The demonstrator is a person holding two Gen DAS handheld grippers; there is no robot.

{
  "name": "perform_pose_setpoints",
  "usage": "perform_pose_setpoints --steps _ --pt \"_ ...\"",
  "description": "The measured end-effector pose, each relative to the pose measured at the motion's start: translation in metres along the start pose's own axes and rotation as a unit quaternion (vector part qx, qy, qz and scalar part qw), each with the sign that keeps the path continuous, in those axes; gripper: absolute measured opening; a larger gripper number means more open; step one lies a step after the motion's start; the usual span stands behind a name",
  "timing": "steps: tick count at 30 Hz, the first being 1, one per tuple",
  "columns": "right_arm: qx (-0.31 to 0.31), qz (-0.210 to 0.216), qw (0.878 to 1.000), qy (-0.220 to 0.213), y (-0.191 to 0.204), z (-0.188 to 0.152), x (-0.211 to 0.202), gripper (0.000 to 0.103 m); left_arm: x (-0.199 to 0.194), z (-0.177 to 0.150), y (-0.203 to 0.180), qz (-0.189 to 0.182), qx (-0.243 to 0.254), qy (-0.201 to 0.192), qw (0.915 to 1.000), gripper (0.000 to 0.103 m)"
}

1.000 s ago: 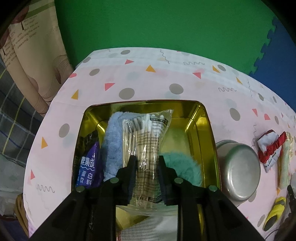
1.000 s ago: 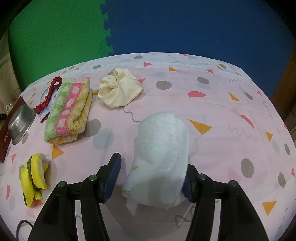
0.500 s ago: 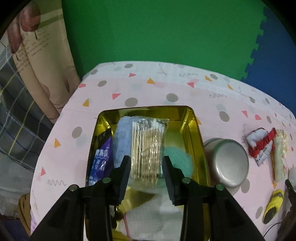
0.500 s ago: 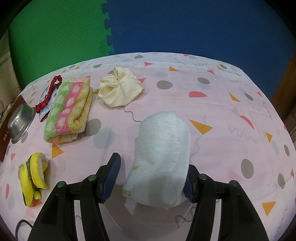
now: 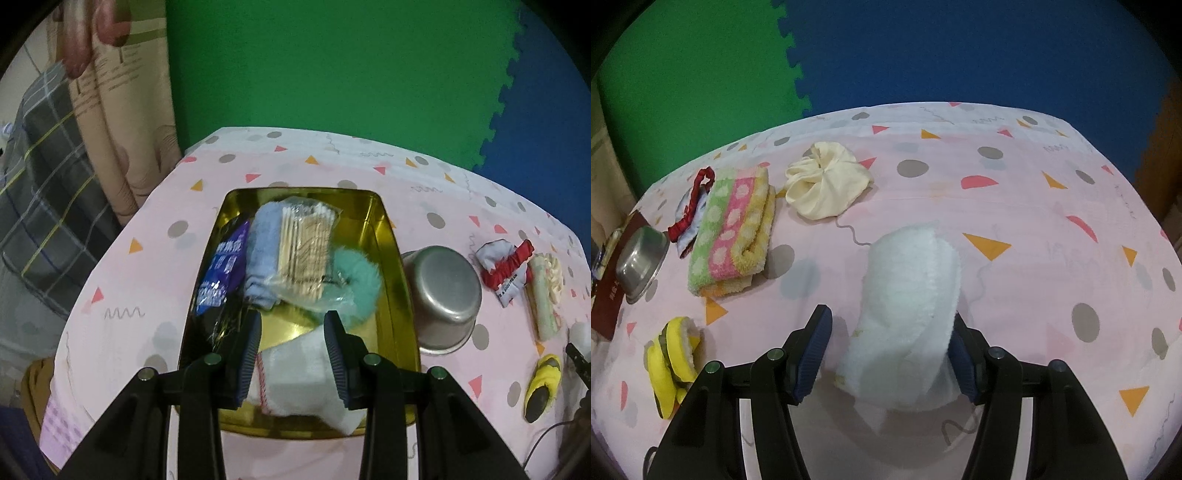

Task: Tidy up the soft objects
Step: 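Carry the white terry cloth with the right tool and release it in the tray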

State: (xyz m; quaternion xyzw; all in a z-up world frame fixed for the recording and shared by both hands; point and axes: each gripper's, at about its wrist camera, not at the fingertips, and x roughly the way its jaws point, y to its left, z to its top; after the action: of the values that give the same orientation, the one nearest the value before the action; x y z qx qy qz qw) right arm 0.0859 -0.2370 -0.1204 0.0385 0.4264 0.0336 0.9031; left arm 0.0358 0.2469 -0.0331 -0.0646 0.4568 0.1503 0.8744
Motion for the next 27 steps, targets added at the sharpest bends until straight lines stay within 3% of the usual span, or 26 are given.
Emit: perform_pose_setpoints --steps 5,9,19,27 --pt "-0.005 -0.02 1.0 0.004 0.001 0.001 -0.001 0.038 0.002 -0.01 0.003 0.003 0.002 0.001 1.0 0.036" --pt "-0.009 -0.037 0.999 0.009 0.004 0.002 -0.001 0.033 0.002 -0.016 0.001 0.014 0.013 -0.005 0.9998 0.036" --pt "-0.034 -0.064 0.997 0.016 0.017 0.003 -0.005 0.029 0.002 -0.021 0.007 0.0 0.006 -0.01 0.9999 0.036" --pt "-0.056 -0.07 0.996 -0.007 0.04 0.014 -0.025 0.029 -0.007 -0.024 0.014 -0.008 -0.003 -0.032 0.9995 0.036"
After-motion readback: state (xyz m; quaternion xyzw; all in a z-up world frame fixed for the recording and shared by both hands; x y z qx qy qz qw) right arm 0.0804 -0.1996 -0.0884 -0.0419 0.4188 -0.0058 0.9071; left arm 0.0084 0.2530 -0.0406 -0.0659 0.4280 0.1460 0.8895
